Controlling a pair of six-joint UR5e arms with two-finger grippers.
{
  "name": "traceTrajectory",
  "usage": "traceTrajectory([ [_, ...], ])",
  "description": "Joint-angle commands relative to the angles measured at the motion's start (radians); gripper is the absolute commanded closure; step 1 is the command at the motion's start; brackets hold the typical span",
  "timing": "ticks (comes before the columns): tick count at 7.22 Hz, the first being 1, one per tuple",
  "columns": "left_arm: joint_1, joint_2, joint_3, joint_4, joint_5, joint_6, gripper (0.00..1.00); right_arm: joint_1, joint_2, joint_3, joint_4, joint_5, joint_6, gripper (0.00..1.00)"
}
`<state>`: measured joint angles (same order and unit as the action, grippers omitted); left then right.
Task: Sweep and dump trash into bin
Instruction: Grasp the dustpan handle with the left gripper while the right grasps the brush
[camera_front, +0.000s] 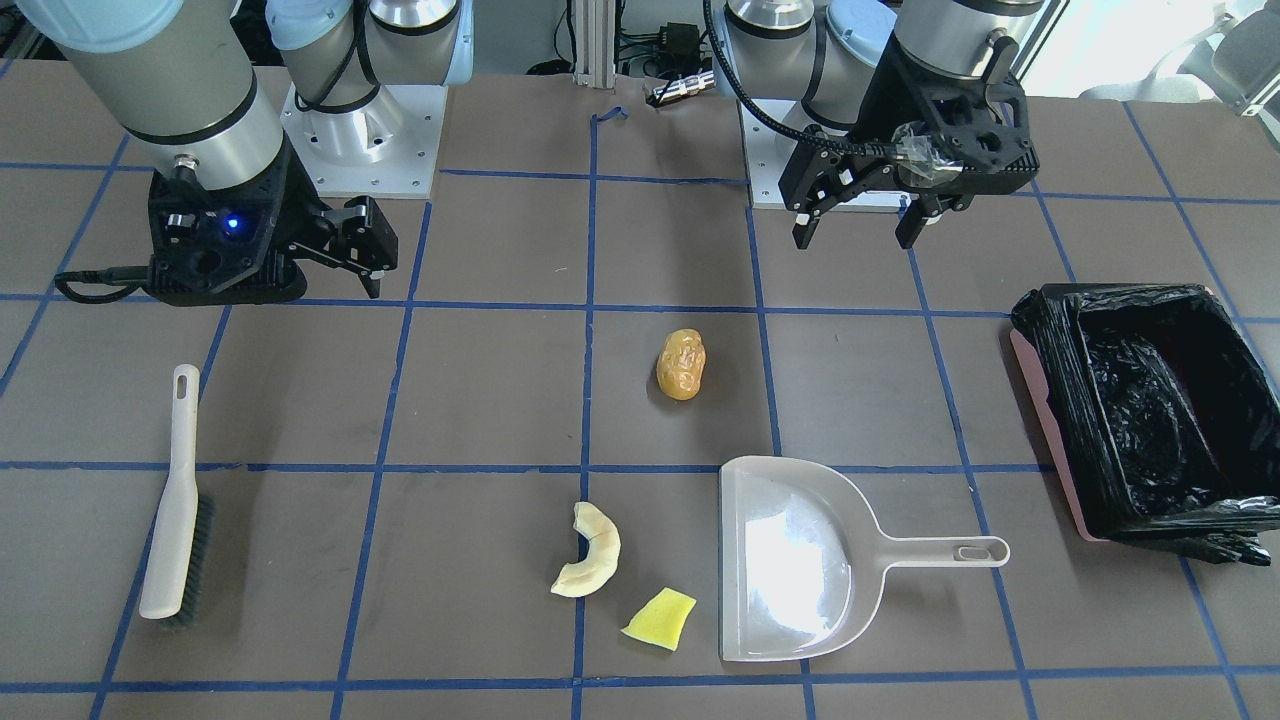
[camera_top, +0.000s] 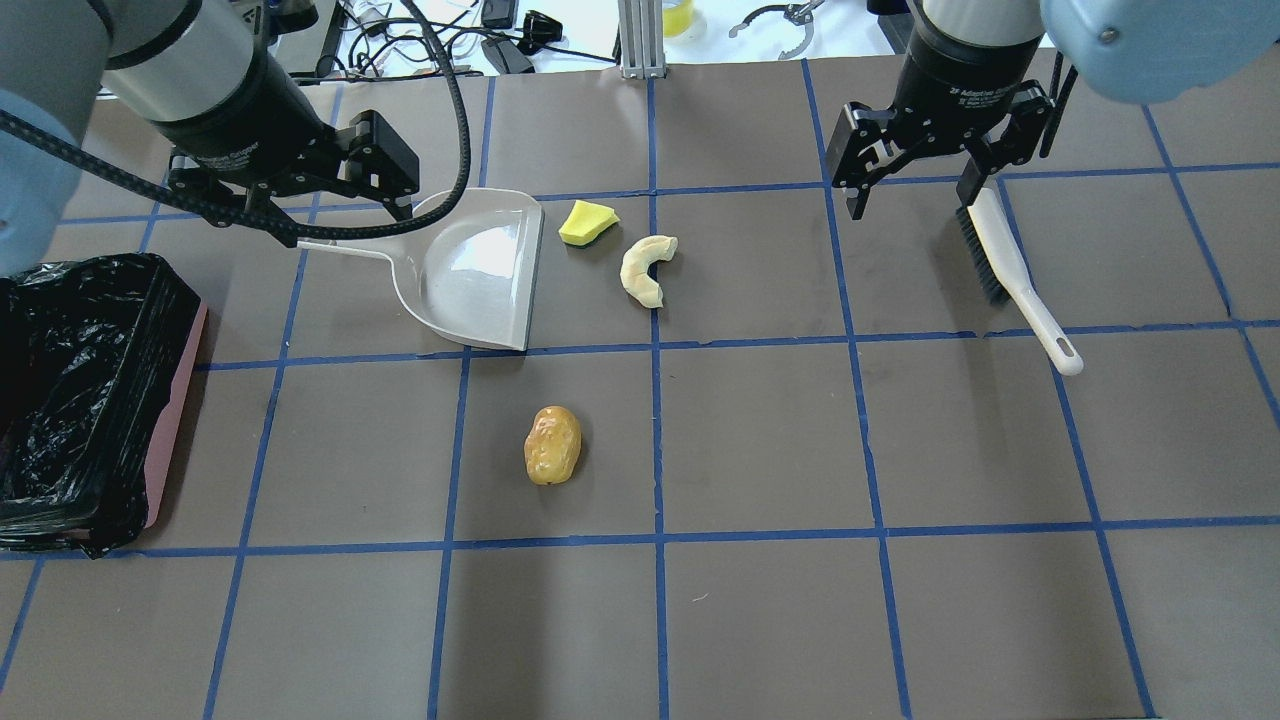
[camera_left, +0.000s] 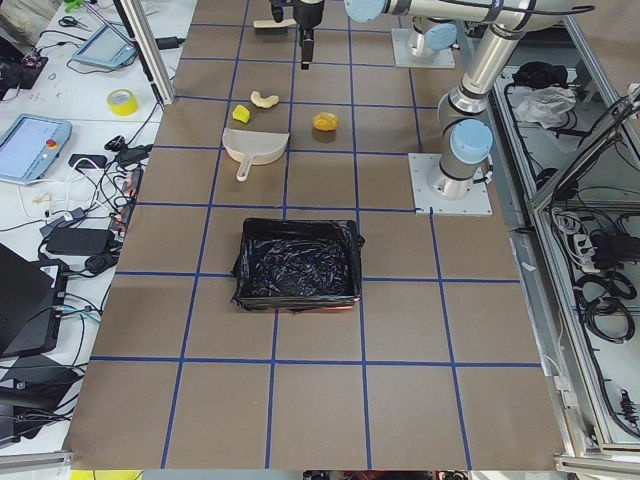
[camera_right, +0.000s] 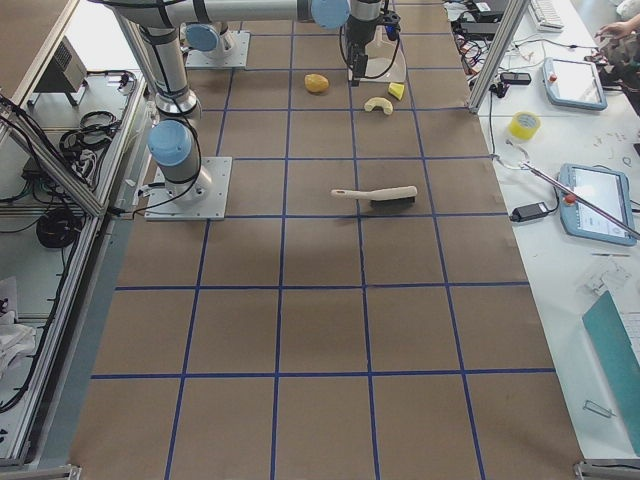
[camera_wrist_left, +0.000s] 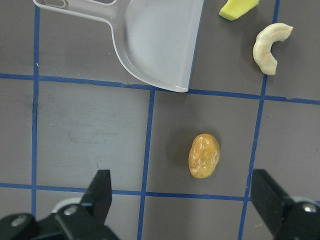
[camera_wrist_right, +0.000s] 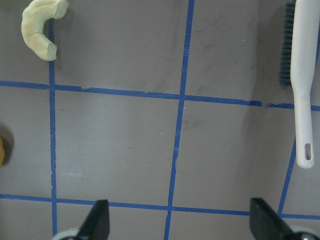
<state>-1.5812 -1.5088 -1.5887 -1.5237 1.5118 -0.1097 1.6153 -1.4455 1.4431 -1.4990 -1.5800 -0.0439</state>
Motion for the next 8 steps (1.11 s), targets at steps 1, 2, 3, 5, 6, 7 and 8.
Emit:
traceTrajectory([
  [1, 0.0, 0.008, -0.008, -0.004, 0.007, 0.004, 0.0, 0.0, 0.0, 0.002, -0.003, 0.0, -0.002, 0.0],
  [2, -0.002, 0.004, -0.01, 0.003, 0.061, 0.002, 0.0, -0.023, 0.005, 0.002, -0.007, 0.002, -0.086, 0.0],
  [3, 0.0, 0.001, -0.011, 0.007, 0.065, 0.013, 0.0, -0.111, 0.011, 0.005, -0.004, 0.011, -0.135, 0.0],
  [5, 0.024, -0.031, -0.017, 0.034, 0.067, 0.281, 0.0, -0.289, 0.034, 0.078, -0.077, 0.005, -0.244, 0.0],
  [6, 0.026, -0.078, -0.055, 0.13, 0.062, 0.364, 0.0, -0.345, 0.06, 0.147, -0.207, 0.003, -0.374, 0.0],
  [7, 0.038, -0.137, -0.092, 0.289, 0.057, 0.493, 0.0, -0.385, 0.065, 0.23, -0.345, 0.005, -0.443, 0.0],
  [8, 0.067, -0.212, -0.085, 0.368, 0.05, 0.738, 0.0, -0.393, 0.082, 0.32, -0.524, 0.003, -0.447, 0.0],
])
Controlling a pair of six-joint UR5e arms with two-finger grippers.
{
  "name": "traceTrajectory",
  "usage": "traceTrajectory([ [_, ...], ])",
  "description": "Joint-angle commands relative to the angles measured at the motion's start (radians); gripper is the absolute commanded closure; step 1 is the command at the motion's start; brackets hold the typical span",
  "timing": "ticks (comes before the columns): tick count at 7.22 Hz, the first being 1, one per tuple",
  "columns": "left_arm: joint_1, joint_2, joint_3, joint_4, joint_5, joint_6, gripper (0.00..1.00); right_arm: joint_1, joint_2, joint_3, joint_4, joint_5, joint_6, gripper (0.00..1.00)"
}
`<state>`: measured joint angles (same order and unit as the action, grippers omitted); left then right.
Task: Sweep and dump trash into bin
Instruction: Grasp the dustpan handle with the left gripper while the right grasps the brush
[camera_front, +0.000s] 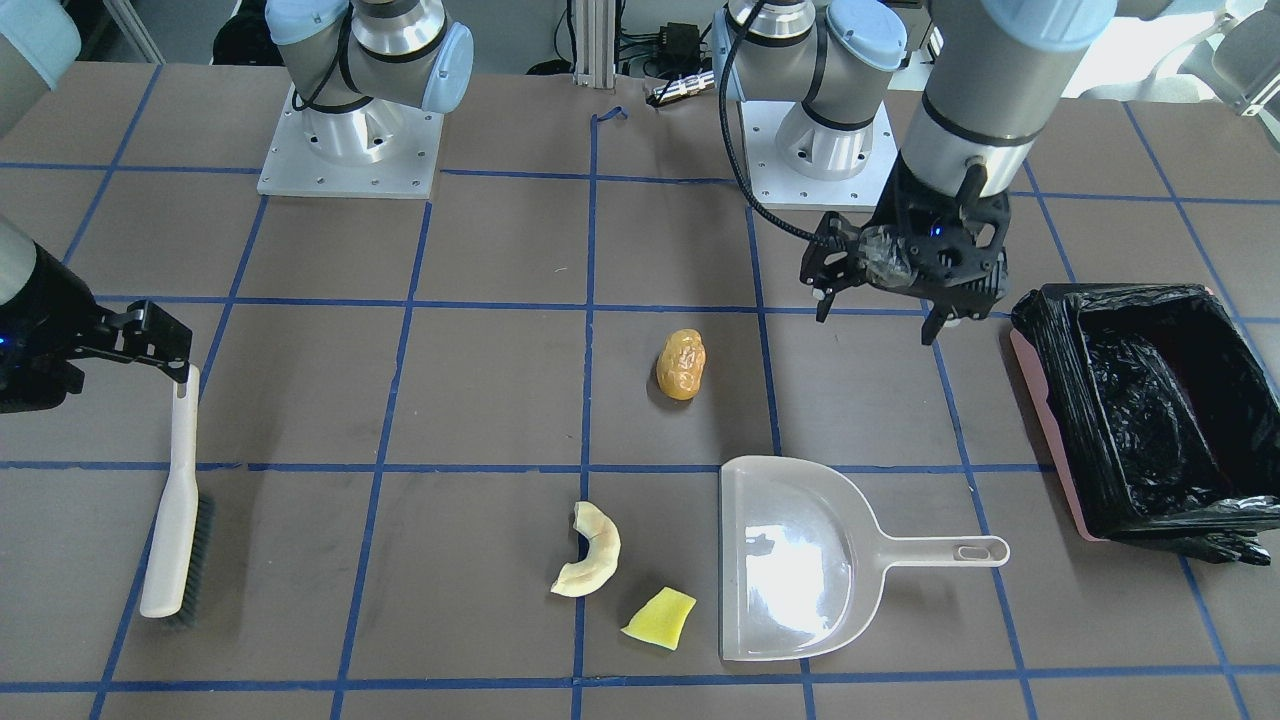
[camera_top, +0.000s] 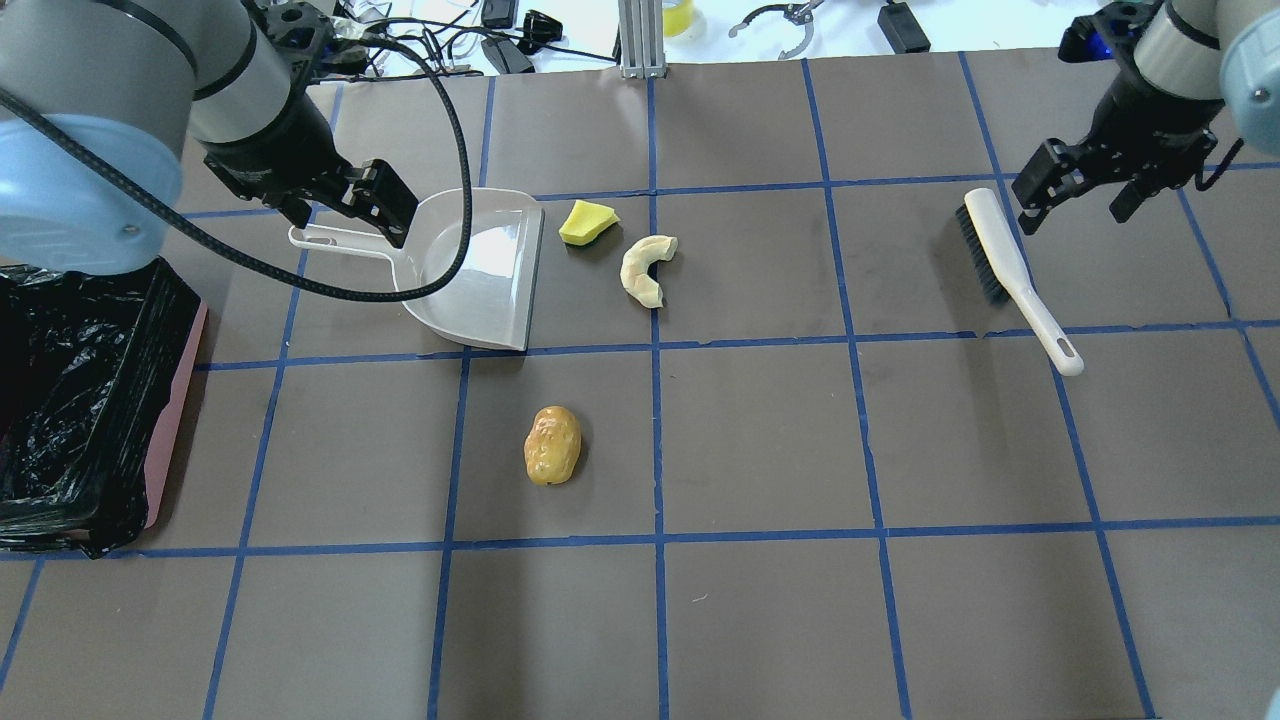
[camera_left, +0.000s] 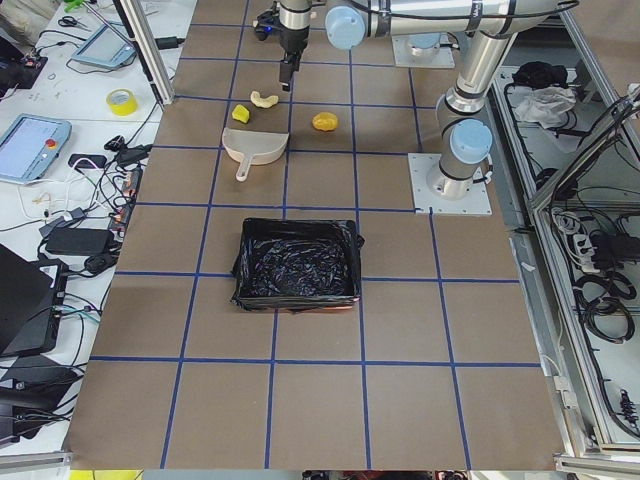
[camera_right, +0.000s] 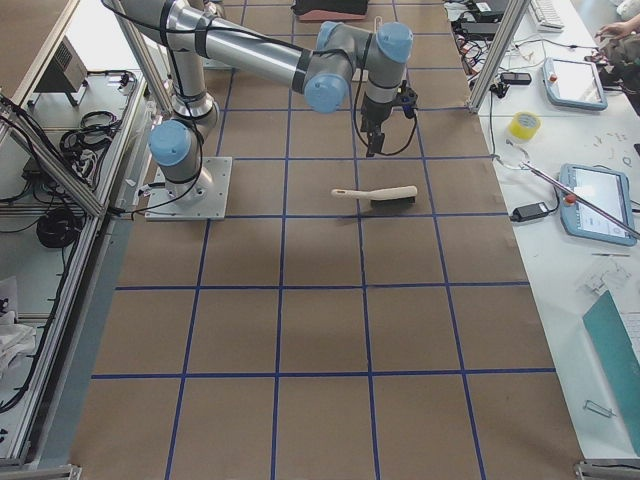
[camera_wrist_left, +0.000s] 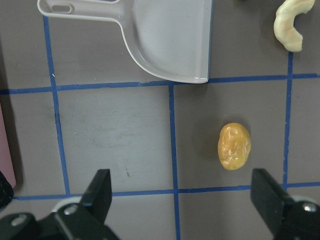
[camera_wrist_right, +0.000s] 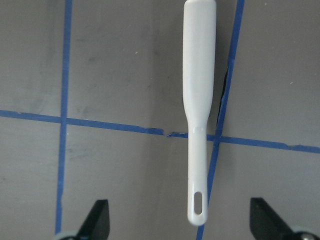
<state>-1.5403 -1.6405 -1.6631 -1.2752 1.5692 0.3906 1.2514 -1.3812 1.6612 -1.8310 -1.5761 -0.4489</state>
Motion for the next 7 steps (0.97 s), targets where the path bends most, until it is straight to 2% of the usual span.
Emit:
traceTrajectory([
  [1, 0.061, -0.134, 0.002, 0.141, -0.009, 0.431, 0.0, -0.029, 0.042, 0.179, -0.311, 0.004, -0.037, 0.0],
  [2, 0.098, -0.194, 0.04, 0.175, -0.035, 0.615, 0.0, -0.029, 0.057, 0.243, -0.329, 0.004, -0.045, 0.0],
  [3, 0.138, -0.262, 0.084, 0.177, -0.041, 0.854, 0.0, -0.03, 0.063, 0.255, -0.347, -0.001, -0.088, 0.0],
  [5, 0.155, -0.361, 0.12, 0.216, -0.028, 1.311, 0.0, -0.032, 0.065, 0.273, -0.349, -0.016, -0.131, 0.09],
  [6, 0.155, -0.41, 0.12, 0.311, -0.026, 1.418, 0.0, -0.035, 0.065, 0.275, -0.35, -0.033, -0.142, 0.15],
  [7, 0.157, -0.453, 0.121, 0.329, -0.02, 1.448, 0.0, -0.044, 0.068, 0.275, -0.361, -0.031, -0.158, 0.15],
])
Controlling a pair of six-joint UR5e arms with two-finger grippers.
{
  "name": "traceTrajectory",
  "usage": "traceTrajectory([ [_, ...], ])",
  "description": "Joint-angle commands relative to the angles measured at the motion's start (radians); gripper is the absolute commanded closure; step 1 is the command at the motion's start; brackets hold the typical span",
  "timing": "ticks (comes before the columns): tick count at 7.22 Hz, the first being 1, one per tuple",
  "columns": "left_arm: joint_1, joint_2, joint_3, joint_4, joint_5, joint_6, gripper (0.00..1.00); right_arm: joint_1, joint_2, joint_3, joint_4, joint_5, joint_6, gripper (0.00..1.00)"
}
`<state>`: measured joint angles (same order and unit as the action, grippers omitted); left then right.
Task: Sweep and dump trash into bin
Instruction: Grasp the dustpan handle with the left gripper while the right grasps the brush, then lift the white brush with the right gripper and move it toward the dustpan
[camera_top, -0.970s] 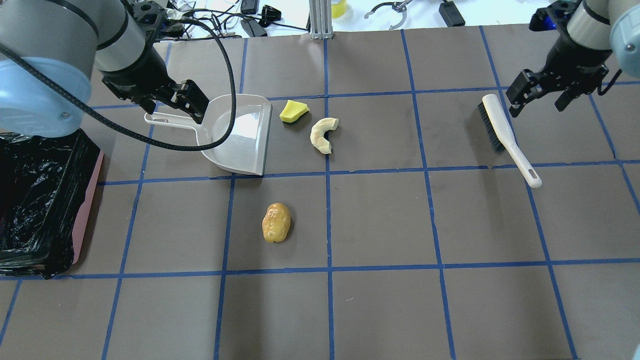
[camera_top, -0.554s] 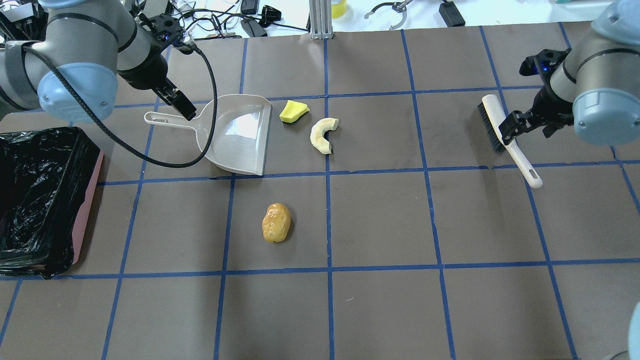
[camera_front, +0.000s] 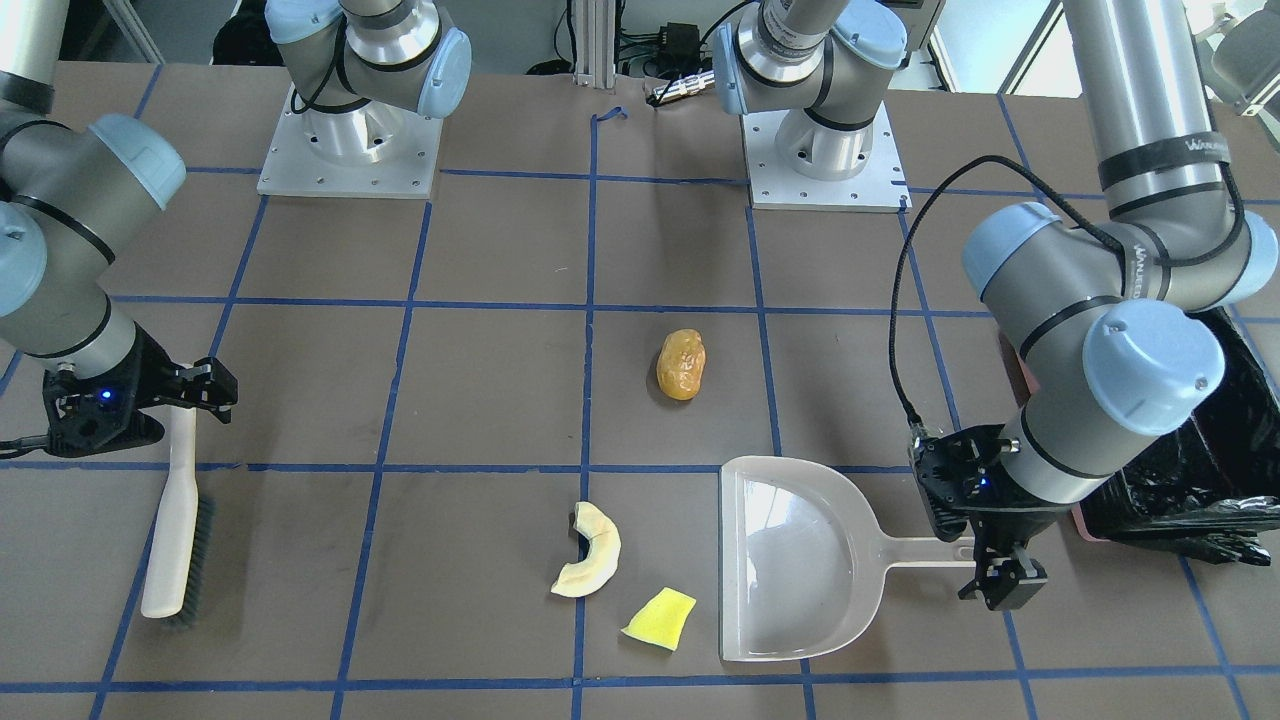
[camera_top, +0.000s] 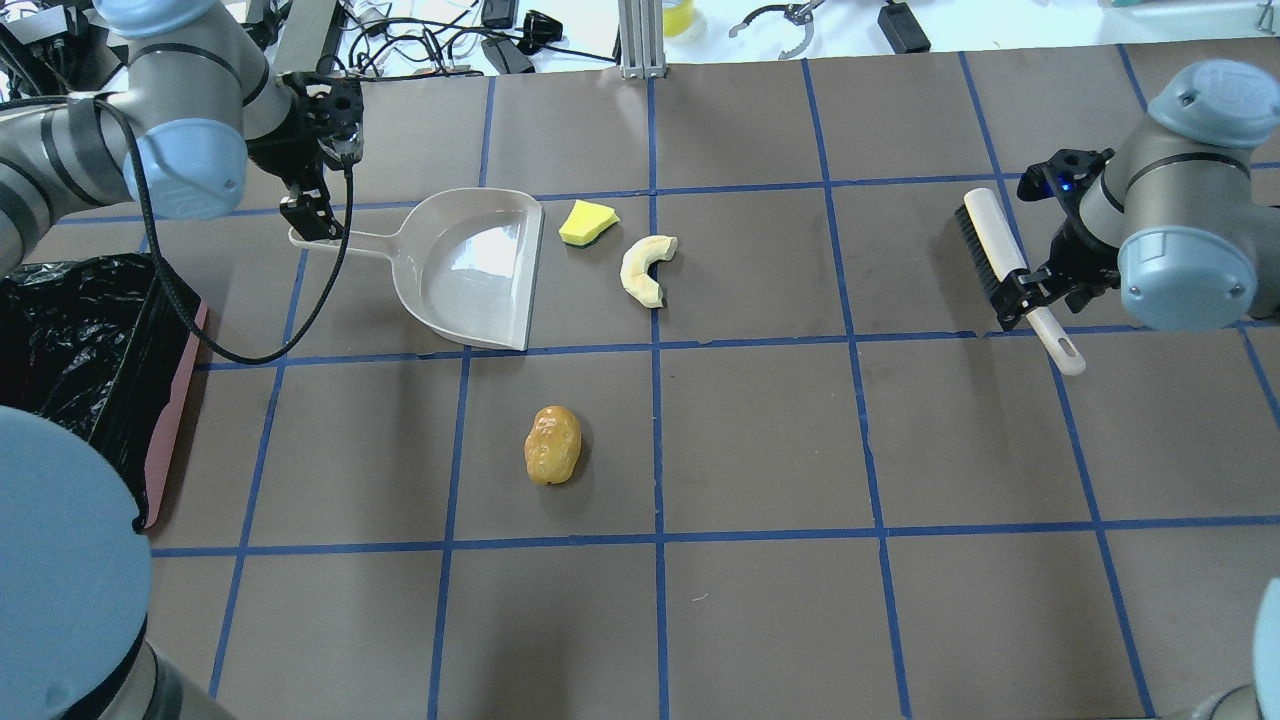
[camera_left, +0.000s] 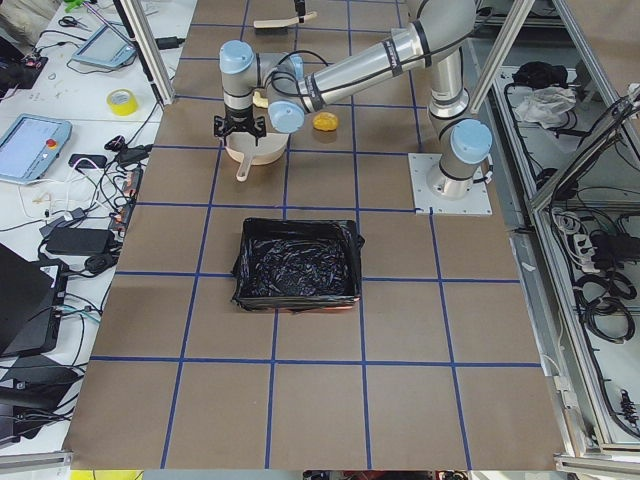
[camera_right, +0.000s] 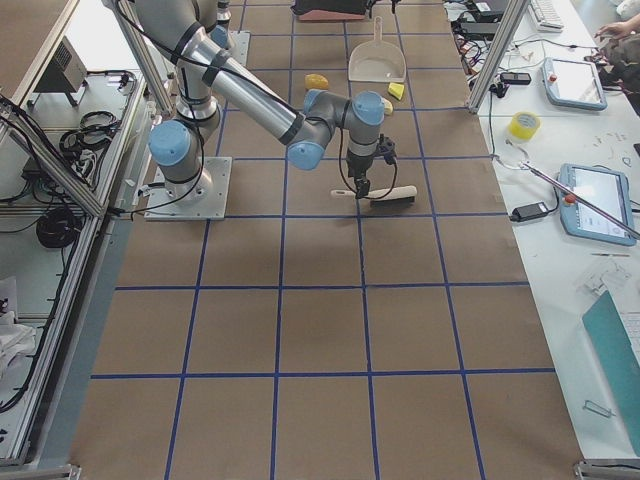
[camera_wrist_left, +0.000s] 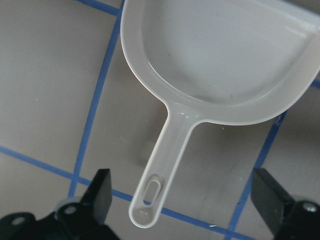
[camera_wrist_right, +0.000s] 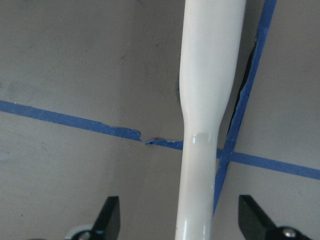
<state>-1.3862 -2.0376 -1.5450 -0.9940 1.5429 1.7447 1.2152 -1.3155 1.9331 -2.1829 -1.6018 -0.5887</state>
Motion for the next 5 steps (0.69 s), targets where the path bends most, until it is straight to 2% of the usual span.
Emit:
traceTrajectory([
  [1, 0.003, -0.087, 0.003, 0.046, 0.008, 0.099, 0.0, -0.026, 0.005, 0.004, -0.012, -0.001, -0.02, 0.15],
  [3, 0.03, -0.088, -0.004, 0.043, 0.005, 0.081, 0.0, -0.037, 0.022, 0.009, -0.012, -0.004, -0.026, 0.15],
  [4, 0.051, -0.088, -0.001, 0.037, -0.006, 0.082, 0.02, -0.037, 0.024, 0.012, -0.009, -0.006, -0.023, 0.19],
  [5, 0.052, -0.084, -0.007, 0.034, -0.006, 0.078, 0.02, -0.037, 0.025, 0.013, -0.008, -0.006, -0.028, 0.27],
])
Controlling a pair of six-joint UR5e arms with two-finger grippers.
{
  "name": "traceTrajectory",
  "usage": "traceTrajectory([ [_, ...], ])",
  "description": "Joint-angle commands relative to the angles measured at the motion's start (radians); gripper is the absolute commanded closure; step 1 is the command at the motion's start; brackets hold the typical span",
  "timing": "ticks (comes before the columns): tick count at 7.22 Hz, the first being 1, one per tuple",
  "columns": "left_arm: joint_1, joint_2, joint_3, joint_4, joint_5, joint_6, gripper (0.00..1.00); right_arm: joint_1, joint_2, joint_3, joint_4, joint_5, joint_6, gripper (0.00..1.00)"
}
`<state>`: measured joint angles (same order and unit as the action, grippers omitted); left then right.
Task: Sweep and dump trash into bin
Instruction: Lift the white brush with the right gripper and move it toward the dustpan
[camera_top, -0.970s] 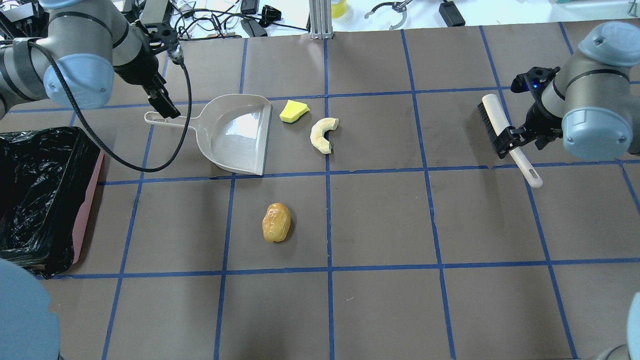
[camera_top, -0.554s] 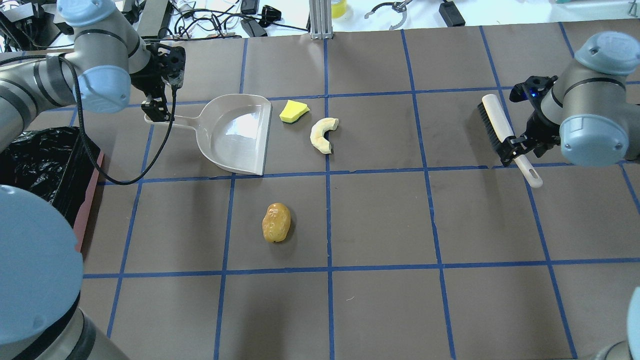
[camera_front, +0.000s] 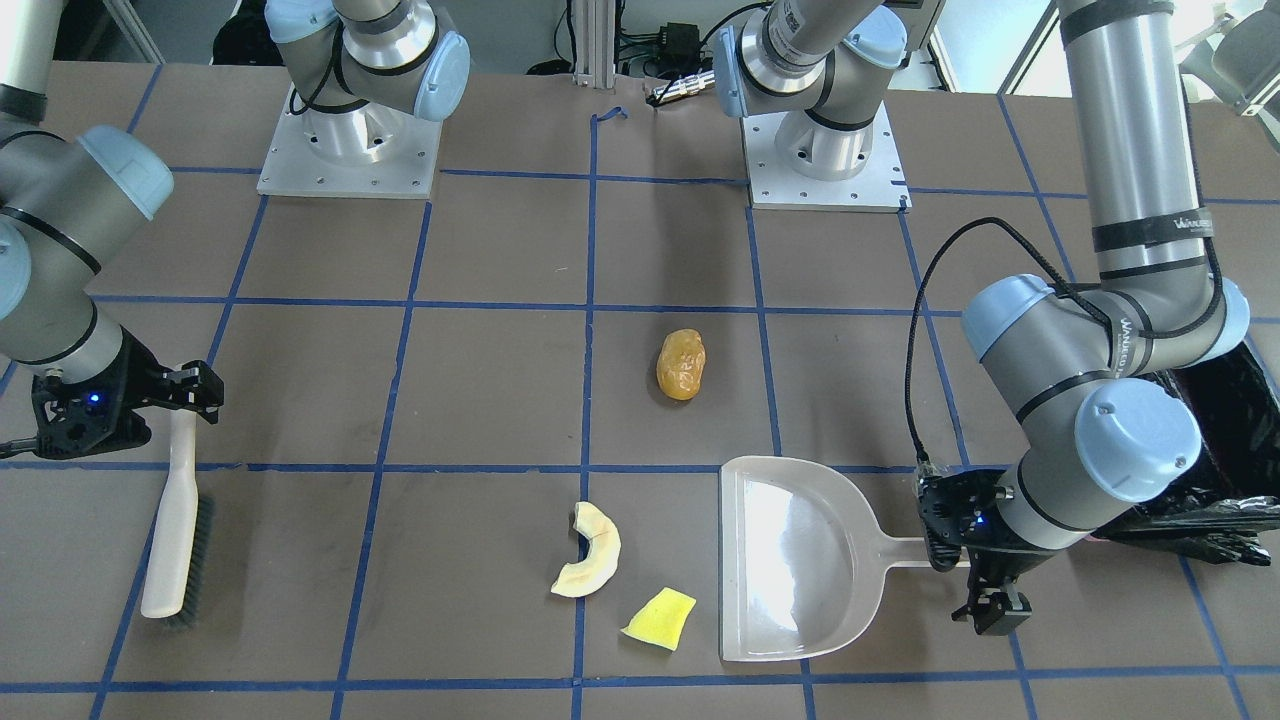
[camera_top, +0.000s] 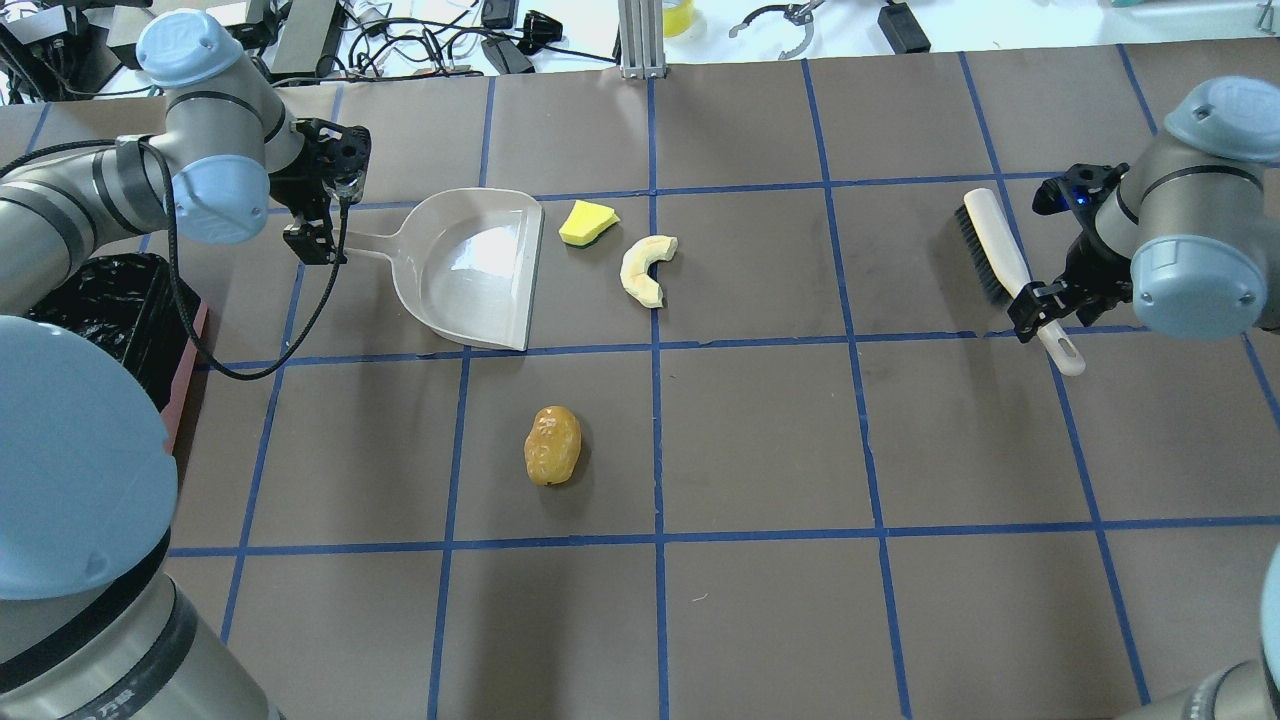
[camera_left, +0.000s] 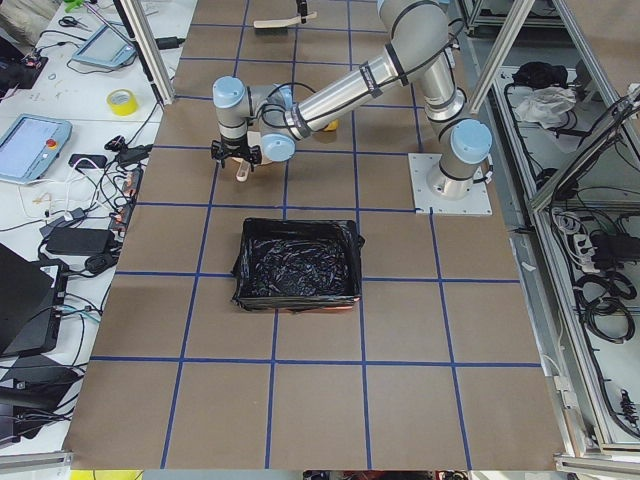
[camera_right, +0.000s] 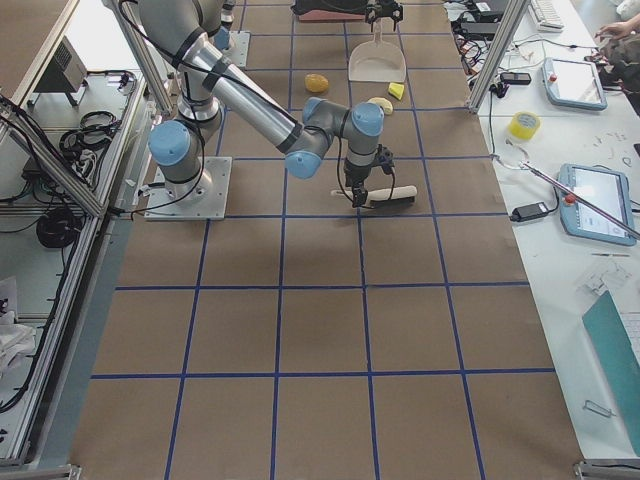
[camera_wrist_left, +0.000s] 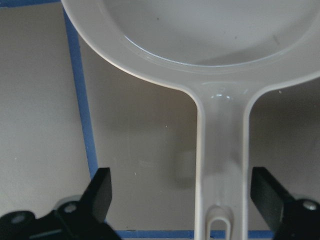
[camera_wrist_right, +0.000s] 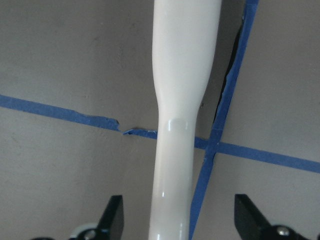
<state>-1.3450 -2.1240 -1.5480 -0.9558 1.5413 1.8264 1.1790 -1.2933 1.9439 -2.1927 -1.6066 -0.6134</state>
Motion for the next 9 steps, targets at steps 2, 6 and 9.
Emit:
traceTrajectory([
  [2, 0.01, -0.001, -0.009, -0.004, -0.01, -0.004, 0.14, -0.001, -0.001, 0.003, 0.005, 0.005, -0.002, 0.4],
  [6, 0.009, 0.025, -0.027, -0.043, -0.032, -0.025, 0.21, 0.001, 0.0, 0.001, 0.008, 0.011, 0.006, 0.74],
  [9, 0.01, 0.033, -0.032, -0.035, -0.026, -0.022, 0.85, 0.011, -0.017, -0.022, 0.017, 0.002, 0.03, 0.93],
])
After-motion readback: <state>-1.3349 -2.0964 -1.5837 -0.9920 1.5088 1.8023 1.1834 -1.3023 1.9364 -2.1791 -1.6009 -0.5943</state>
